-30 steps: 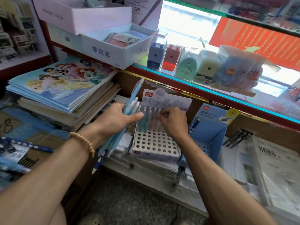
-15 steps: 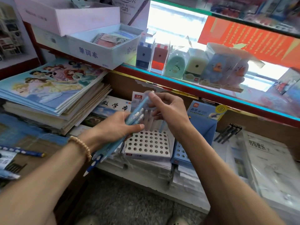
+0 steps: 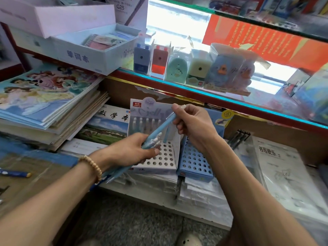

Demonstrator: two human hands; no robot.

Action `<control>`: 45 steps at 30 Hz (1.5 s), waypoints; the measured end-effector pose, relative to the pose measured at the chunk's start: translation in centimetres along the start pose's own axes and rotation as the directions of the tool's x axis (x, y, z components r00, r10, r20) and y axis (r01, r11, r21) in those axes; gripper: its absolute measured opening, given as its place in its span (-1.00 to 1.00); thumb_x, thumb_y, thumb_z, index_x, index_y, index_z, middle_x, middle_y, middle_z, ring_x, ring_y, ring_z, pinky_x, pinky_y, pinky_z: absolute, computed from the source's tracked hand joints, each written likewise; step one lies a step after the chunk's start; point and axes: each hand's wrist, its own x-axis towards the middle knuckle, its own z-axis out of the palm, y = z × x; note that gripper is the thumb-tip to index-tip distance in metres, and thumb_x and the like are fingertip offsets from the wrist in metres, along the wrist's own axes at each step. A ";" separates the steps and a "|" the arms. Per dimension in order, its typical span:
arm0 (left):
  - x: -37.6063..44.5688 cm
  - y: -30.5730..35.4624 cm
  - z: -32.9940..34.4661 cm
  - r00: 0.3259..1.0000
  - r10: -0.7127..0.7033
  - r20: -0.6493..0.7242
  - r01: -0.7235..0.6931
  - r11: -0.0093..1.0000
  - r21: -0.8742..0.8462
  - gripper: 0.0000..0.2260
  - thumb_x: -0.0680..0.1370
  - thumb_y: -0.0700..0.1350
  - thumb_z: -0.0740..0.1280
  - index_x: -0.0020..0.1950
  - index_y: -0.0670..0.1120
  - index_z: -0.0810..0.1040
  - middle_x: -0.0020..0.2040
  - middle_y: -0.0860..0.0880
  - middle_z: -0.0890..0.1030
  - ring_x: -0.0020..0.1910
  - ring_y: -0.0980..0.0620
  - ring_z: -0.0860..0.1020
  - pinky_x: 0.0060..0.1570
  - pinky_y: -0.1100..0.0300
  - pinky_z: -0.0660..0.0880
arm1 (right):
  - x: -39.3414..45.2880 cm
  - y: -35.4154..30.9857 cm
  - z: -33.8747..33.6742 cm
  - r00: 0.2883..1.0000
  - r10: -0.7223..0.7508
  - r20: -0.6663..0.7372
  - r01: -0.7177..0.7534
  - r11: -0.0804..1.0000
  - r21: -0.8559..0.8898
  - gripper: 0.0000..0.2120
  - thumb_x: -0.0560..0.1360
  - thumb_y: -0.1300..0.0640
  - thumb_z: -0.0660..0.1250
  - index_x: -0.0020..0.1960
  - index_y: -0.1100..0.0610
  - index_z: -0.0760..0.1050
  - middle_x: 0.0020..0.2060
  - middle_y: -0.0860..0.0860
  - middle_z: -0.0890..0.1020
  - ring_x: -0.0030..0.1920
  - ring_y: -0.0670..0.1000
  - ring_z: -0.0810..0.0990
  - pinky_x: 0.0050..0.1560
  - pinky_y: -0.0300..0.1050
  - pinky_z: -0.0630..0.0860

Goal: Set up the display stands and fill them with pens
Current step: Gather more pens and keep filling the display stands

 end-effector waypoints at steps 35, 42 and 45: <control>0.4 0.9 -0.8 0.949 -0.108 -0.297 0.012 0.951 -0.309 -0.80 0.63 -0.05 0.29 0.01 -0.18 0.59 -0.19 -0.07 0.55 -0.21 0.04 0.48 -0.18 0.17 0.46 | 3.2 4.0 -2.4 0.923 -0.352 -0.158 0.096 0.607 -0.789 -0.76 0.52 0.24 0.43 0.18 0.16 0.60 -0.10 -0.03 0.62 -0.08 -0.08 0.60 -0.05 -0.27 0.51; 0.3 0.8 -0.9 0.944 -0.098 -0.314 -0.016 0.940 -0.342 -0.86 0.62 -0.07 0.29 -0.04 -0.12 0.56 -0.17 -0.06 0.56 -0.16 0.04 0.53 -0.09 0.15 0.46 | 3.4 5.2 -1.8 0.946 -0.277 -0.166 0.043 0.618 -0.785 -0.85 0.54 0.18 0.42 0.11 0.16 0.60 -0.11 -0.05 0.62 -0.09 -0.10 0.58 -0.15 -0.34 0.47; 0.4 0.8 -1.0 0.941 -0.099 -0.323 -0.021 0.937 -0.348 -0.86 0.63 -0.08 0.28 -0.05 -0.11 0.56 -0.18 -0.05 0.57 -0.14 0.04 0.54 -0.07 0.15 0.48 | 3.7 5.2 -1.8 0.949 -0.276 -0.150 0.050 0.603 -0.797 -0.86 0.55 0.18 0.40 0.09 0.17 0.63 -0.11 -0.04 0.62 -0.13 -0.14 0.55 -0.20 -0.37 0.41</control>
